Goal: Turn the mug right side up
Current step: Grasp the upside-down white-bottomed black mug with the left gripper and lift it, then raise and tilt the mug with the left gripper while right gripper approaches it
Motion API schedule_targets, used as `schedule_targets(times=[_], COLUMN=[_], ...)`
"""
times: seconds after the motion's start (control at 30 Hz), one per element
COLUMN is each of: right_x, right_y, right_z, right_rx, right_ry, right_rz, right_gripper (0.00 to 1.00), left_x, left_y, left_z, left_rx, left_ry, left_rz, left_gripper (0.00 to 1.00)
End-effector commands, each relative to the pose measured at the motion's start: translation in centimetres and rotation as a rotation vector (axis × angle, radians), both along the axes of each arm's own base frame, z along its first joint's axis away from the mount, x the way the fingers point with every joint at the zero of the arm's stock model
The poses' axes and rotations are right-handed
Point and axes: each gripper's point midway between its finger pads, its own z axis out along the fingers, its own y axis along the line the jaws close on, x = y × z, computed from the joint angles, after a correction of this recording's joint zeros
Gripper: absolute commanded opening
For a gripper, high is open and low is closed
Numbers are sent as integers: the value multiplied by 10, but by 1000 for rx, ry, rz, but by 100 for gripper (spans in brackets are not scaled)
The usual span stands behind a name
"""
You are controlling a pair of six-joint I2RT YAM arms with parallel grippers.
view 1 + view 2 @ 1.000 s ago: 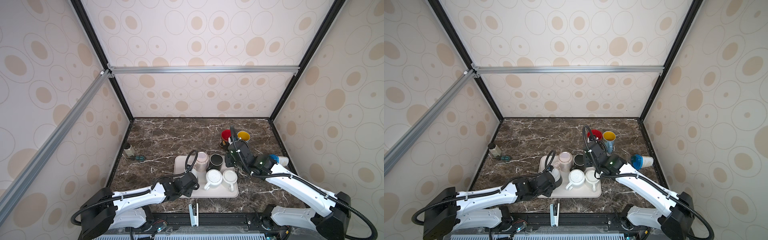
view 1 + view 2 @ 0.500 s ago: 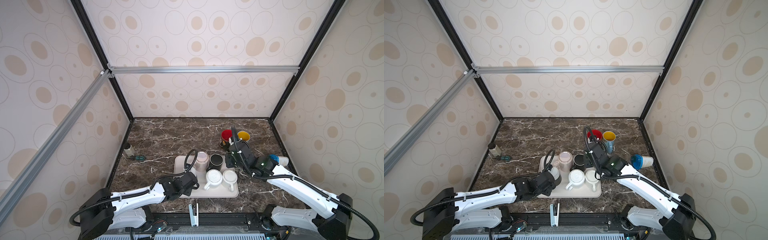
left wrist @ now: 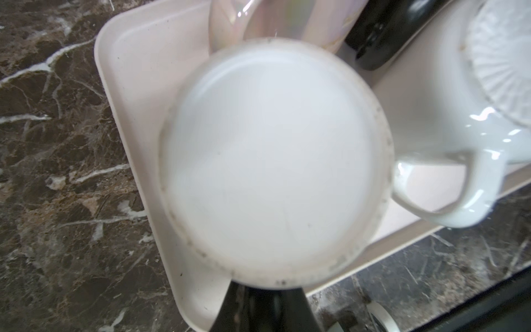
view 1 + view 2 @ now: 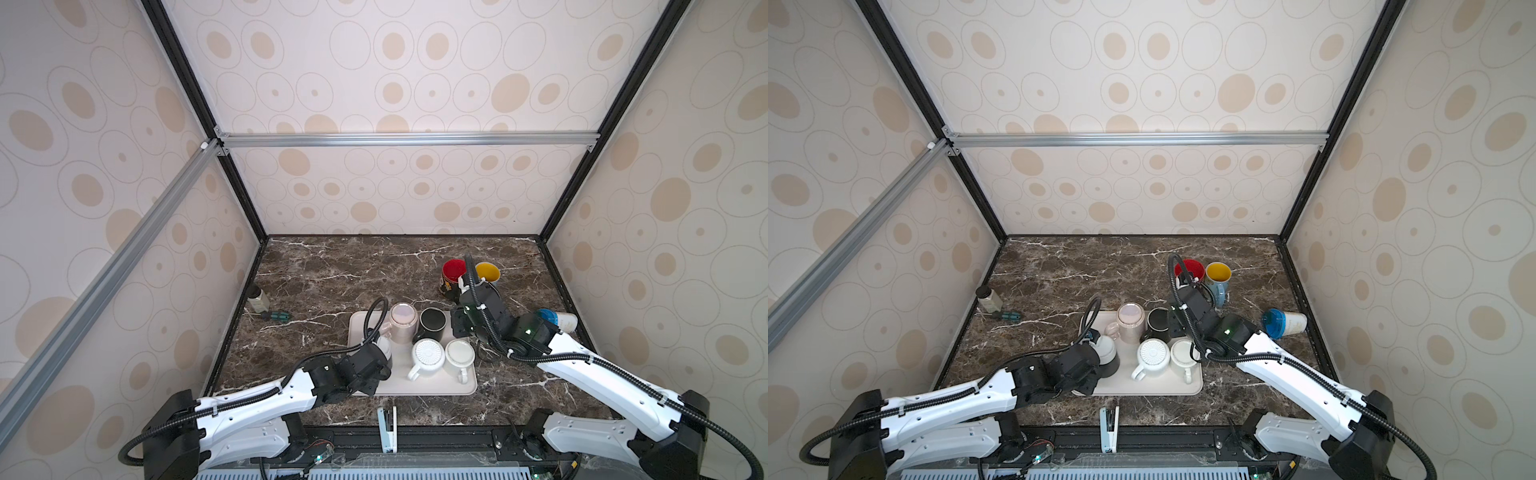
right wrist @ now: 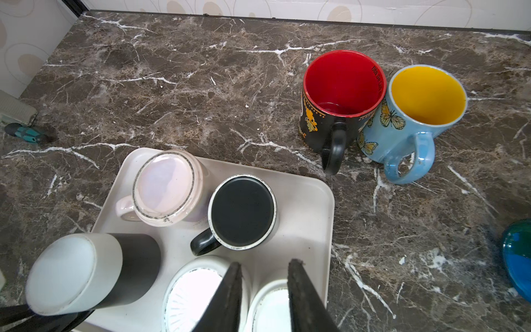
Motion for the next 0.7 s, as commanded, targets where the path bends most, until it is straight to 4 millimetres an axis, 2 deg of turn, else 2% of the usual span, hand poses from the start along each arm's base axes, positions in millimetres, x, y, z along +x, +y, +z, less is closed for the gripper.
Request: schedule_targets(times=[0.0, 0.2, 0.47, 0.67], right_x=[-5, -5, -17, -36], right_y=[0, 6, 7, 15], right_z=[4, 10, 35, 54], right_rx=[19, 54, 185, 385], right_ry=[-7, -10, -70, -135], right_rz=[-5, 8, 47, 132], right_gripper=[29, 28, 28, 29], left_x=[6, 5, 10, 17], left_y=[-18, -24, -48, -51], left_z=[56, 110, 217, 278], left_rx=[-122, -243, -608, -840], left_ry=[-81, -160, -358, -512], left_rz=[-40, -77, -123, -135], left_gripper=[0, 0, 0, 0])
